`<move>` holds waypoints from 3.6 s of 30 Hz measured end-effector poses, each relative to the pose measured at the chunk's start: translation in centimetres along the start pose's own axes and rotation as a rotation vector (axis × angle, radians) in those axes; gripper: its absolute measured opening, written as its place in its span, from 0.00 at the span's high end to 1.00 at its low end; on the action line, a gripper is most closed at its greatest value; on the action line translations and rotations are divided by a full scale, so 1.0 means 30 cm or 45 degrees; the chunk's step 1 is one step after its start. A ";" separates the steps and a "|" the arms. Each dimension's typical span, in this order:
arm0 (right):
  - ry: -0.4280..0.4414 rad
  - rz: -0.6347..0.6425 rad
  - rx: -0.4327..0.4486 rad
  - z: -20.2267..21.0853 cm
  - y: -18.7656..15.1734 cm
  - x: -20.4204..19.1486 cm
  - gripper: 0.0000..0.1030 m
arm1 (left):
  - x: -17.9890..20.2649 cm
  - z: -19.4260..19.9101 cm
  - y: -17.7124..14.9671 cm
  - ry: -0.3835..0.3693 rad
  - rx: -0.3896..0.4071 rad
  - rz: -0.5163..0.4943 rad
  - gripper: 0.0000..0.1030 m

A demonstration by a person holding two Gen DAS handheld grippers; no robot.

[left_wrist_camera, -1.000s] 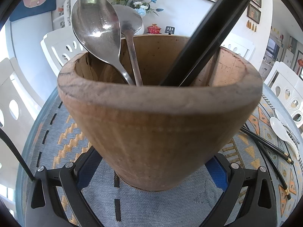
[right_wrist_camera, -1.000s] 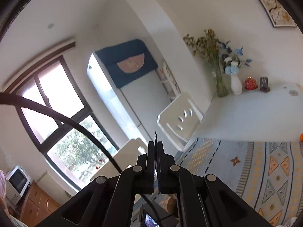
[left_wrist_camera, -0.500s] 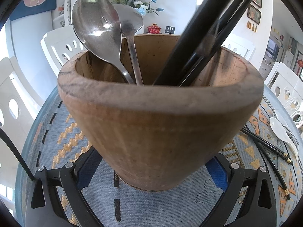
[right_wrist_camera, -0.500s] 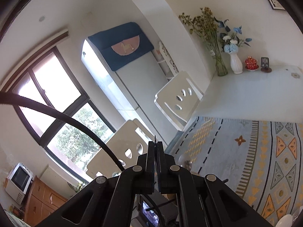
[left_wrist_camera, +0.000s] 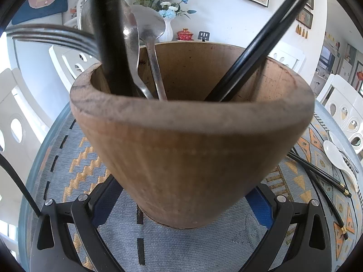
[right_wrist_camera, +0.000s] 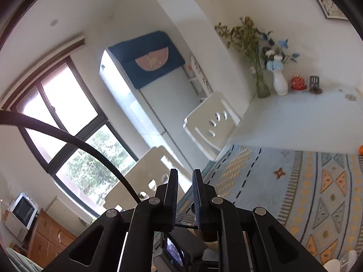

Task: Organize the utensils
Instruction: 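Open the right tool to release the fork into the cup, then move the open right tool back over the white plastic utensils, then grasp a white plastic knife from the pile with the right tool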

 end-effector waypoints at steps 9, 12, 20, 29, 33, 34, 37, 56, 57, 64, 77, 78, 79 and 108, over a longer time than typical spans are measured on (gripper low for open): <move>-0.195 -0.026 0.140 0.183 0.033 0.126 0.82 | -0.002 -0.001 0.001 0.004 0.000 -0.003 0.02; -0.303 -0.050 0.182 0.261 0.034 0.197 0.79 | -0.002 -0.002 0.004 0.005 0.000 -0.004 0.02; -0.602 -0.128 0.186 0.434 -0.020 0.403 0.78 | 0.007 -0.001 0.016 0.011 -0.001 -0.009 0.02; -0.899 -0.351 -0.069 0.451 -0.225 0.739 0.78 | 0.008 0.000 0.016 0.012 -0.001 -0.009 0.02; -0.996 -0.363 -0.226 0.394 -0.324 0.822 0.78 | 0.007 -0.003 0.016 0.002 -0.001 -0.003 0.02; -1.014 -0.356 -0.249 0.387 -0.342 0.836 0.78 | 0.005 -0.004 0.015 -0.002 -0.001 0.000 0.02; -1.098 -0.312 -0.297 0.369 -0.382 0.873 0.78 | -0.001 -0.006 0.013 -0.001 -0.001 -0.001 0.02; -1.133 -0.069 -0.609 0.168 -0.526 0.853 0.53 | -0.004 -0.008 0.011 0.001 -0.001 -0.002 0.02; -1.145 -0.046 -0.616 0.158 -0.529 0.853 0.52 | -0.002 -0.007 0.012 0.001 -0.001 -0.002 0.02; -1.204 0.027 -0.636 0.108 -0.548 0.886 0.47 | -0.005 -0.008 0.011 -0.006 -0.005 0.003 0.02; -1.015 -0.279 -0.620 0.172 -0.432 0.980 0.75 | -0.011 -0.015 0.008 -0.007 -0.006 0.004 0.01; -0.996 -0.319 -0.611 0.185 -0.421 0.986 0.78 | -0.010 -0.014 0.009 -0.006 -0.006 0.003 0.01; -0.987 -0.363 -0.599 0.202 -0.408 0.998 0.78 | -0.009 -0.015 0.009 -0.006 -0.006 0.003 0.01; -1.259 -0.088 -0.650 0.127 -0.446 0.990 0.44 | -0.008 -0.020 0.010 -0.004 -0.008 0.004 0.00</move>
Point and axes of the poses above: each gripper's, at about its wrist camera, not at the fingertips, and z roughly against the way its jaws point, x to its right, y to its top, the point moved 4 cm from there along -z, roughly the way its jaws point, and after that the axes turned 12 degrees about -z, right-handed, at the moved point
